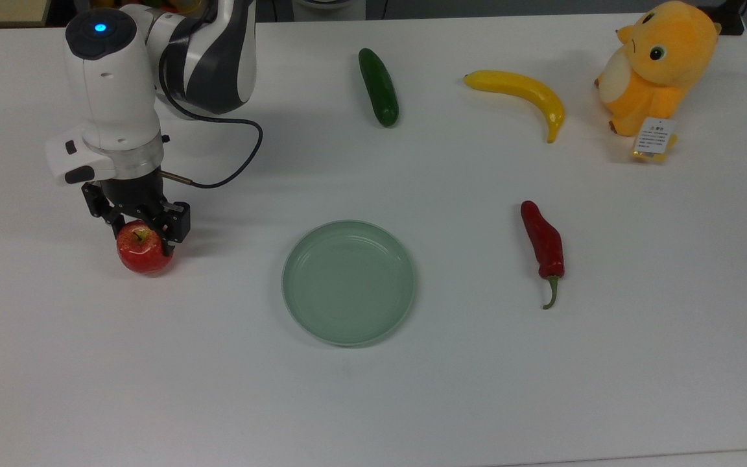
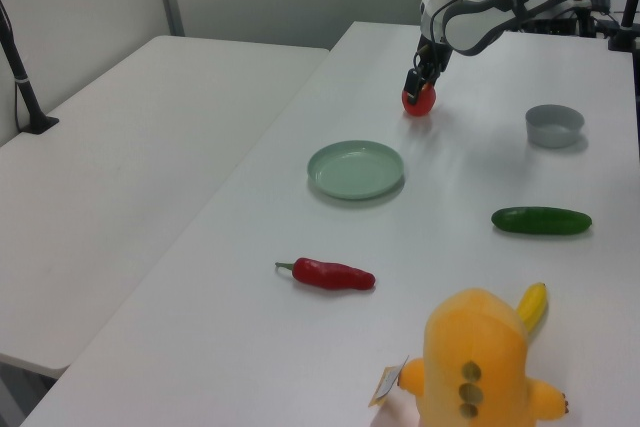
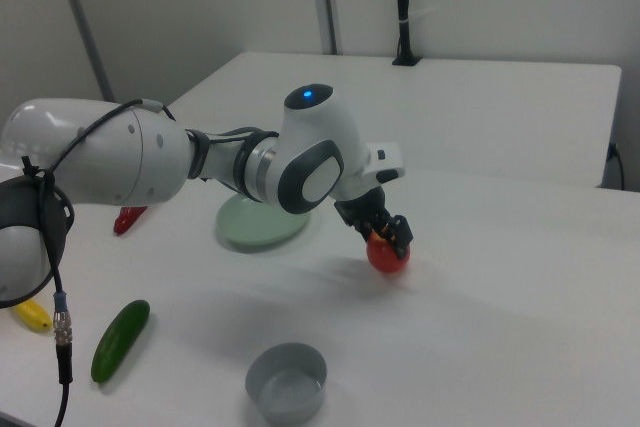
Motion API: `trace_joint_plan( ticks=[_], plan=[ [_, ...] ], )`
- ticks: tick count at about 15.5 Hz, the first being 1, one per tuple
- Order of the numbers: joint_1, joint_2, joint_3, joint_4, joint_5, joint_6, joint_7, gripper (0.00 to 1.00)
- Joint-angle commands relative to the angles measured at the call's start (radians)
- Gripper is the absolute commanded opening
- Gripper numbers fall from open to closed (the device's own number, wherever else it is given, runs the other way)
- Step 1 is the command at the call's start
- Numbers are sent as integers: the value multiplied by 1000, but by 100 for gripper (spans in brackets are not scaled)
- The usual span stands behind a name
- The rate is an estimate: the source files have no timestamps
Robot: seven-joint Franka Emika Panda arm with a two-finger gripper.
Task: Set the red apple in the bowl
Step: 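Lift the apple and carry it over the grey metal bowl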
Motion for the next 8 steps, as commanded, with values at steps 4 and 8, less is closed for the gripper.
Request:
trace_joint_plan(
  ticks=[4, 8],
  plan=[
    [-39, -256, 38, -194, -13, -7, -16, 41],
    [-38, -455, 38, -364, -12, -155, -125, 41]
  ],
)
